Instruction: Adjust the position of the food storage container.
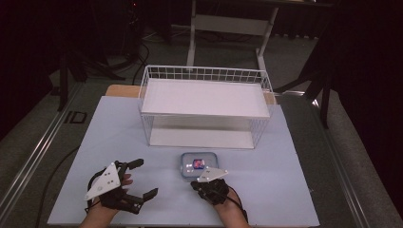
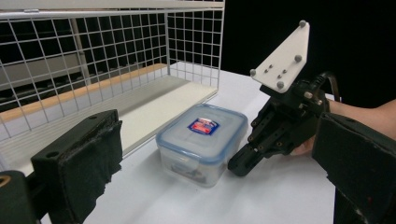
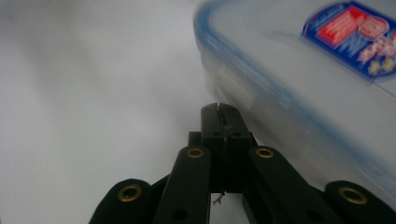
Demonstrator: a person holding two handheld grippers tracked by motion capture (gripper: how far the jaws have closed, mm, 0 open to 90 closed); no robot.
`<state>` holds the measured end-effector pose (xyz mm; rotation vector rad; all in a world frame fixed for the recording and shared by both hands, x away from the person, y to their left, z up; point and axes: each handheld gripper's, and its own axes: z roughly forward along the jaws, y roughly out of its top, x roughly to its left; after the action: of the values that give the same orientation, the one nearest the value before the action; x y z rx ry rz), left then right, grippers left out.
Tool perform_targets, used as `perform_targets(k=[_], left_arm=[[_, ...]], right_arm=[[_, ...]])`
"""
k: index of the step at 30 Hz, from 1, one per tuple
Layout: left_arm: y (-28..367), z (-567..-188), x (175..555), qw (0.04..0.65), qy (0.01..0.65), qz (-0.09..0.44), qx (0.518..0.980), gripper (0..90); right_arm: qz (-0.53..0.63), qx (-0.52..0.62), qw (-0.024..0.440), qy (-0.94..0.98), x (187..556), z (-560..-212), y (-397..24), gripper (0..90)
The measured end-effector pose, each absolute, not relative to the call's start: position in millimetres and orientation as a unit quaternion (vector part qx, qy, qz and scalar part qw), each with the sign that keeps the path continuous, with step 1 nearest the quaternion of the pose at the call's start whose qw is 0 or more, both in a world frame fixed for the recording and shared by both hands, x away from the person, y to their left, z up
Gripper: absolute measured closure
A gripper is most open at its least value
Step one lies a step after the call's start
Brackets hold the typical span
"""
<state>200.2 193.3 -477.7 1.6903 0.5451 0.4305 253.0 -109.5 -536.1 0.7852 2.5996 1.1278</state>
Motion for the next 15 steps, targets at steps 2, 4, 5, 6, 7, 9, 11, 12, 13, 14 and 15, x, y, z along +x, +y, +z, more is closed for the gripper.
perform_targets(k=[2,4,5,6,7,9,11,12,13,14,15], left_arm=[[193.3,-478.0,200.4,0.61,0.237,0.186,0.733,2.8],[193.4,-478.1,200.7,0.611,0.237,0.185,0.733,2.8],[193.4,-478.2,200.8,0.611,0.237,0.185,0.733,2.8],[193.4,-478.3,200.9,0.61,0.237,0.185,0.733,2.8],[193.2,-478.5,201.1,0.61,0.238,0.184,0.733,2.8],[192.7,-479.3,201.6,0.609,0.239,0.183,0.734,2.8],[192.3,-479.9,202.4,0.608,0.24,0.183,0.734,2.8],[192.1,-480.1,202.8,0.608,0.241,0.183,0.734,2.8],[191.7,-480.3,202.9,0.608,0.241,0.182,0.734,2.8],[191.3,-480.6,203.0,0.607,0.242,0.182,0.735,2.8],[191.1,-480.9,203.3,0.606,0.242,0.181,0.736,2.8]], right_arm=[[0.383,0.258,0.1,0.881,249.7,-531.6,-110.8,90.0],[0.39,0.259,0.106,0.878,246.3,-524.3,-118.4,90.0],[0.393,0.261,0.109,0.875,245.0,-519.8,-124.2,90.0],[0.396,0.263,0.119,0.872,244.2,-514.8,-131.2,90.0],[0.402,0.266,0.128,0.867,244.7,-509.8,-139.3,90.0],[0.407,0.28,0.149,0.856,247.5,-500.2,-156.6,90.0],[0.406,0.298,0.17,0.847,254.1,-493.7,-174.7,90.0],[0.404,0.31,0.176,0.842,258.7,-492.6,-183.2,90.0],[0.401,0.321,0.181,0.839,263.5,-493.1,-190.8,90.0],[0.393,0.331,0.182,0.838,268.9,-495.5,-197.1,90.0],[0.391,0.346,0.179,0.834,273.3,-498.8,-202.6,90.0]])
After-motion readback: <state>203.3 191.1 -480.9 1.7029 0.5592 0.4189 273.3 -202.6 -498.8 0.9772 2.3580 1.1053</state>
